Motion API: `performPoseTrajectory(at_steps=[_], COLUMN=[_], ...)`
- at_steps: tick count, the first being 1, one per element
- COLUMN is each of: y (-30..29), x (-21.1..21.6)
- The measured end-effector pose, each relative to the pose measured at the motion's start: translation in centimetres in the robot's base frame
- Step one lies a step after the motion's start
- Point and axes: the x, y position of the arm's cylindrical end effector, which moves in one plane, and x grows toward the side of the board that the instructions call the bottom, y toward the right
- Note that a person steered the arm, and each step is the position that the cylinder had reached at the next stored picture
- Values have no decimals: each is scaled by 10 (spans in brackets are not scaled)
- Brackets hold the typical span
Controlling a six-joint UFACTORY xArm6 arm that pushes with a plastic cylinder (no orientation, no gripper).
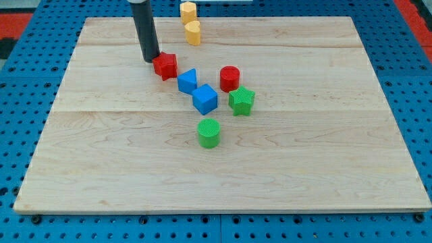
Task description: Place red star to the left of the blue triangle
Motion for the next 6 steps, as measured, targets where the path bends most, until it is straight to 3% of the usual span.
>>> performPoseTrajectory(at_steps=[1, 3, 4, 5, 6], y=[27, -6, -14, 34, 10], x=[-29, 32, -10, -5, 32])
